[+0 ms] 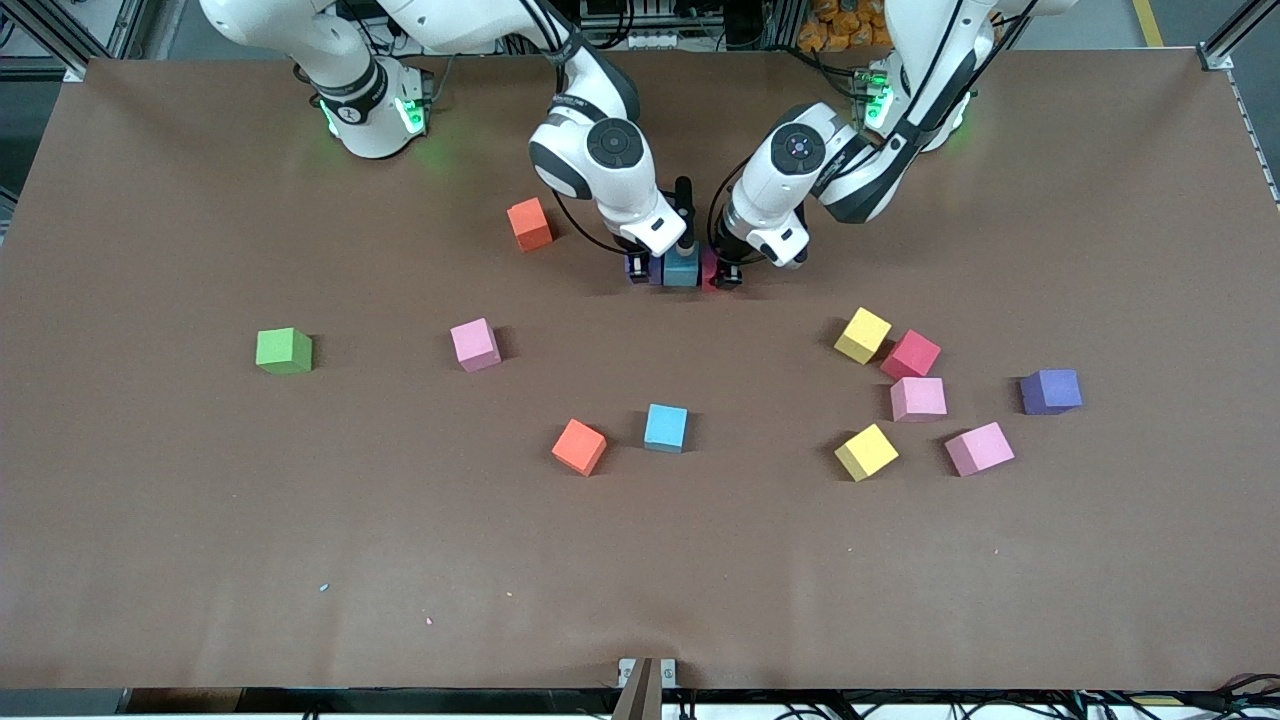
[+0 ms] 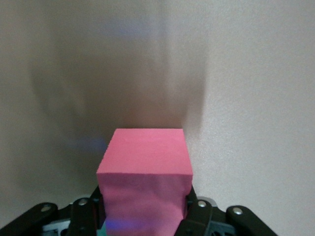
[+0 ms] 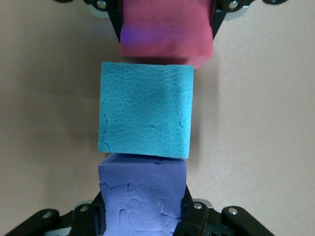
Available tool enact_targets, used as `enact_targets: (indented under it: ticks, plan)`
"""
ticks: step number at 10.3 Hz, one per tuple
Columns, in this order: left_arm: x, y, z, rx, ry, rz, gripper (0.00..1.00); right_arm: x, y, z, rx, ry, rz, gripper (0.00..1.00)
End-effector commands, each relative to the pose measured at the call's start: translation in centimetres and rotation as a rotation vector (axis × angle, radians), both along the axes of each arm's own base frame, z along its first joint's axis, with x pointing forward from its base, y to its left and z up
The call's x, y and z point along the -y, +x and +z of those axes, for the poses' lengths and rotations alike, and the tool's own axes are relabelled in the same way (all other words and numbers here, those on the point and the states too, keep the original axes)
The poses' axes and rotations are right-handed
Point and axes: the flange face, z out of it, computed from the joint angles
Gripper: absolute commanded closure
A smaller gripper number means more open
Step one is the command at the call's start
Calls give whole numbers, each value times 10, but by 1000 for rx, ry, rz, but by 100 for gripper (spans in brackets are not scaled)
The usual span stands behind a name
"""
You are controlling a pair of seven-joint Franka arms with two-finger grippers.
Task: Arrange 11 blocks into digit 3
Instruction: 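Press the magenta and purple cubes against the cyan cube in a row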
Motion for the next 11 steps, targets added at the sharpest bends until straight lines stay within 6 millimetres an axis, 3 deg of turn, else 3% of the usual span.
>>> enact_targets:
  ticks: [1,10,11]
  plan:
    - [8,-4,-9,-11,-16,-17,100,-8,0,0,-6,8,-30,100]
    - [15,-2,-13,-22,-26,-16,100,-13,-9,-1,-13,-1,-39,100]
    - [15,-2,-14,-24,-27,-16,94,-13,-9,-1,-13,-1,-39,100]
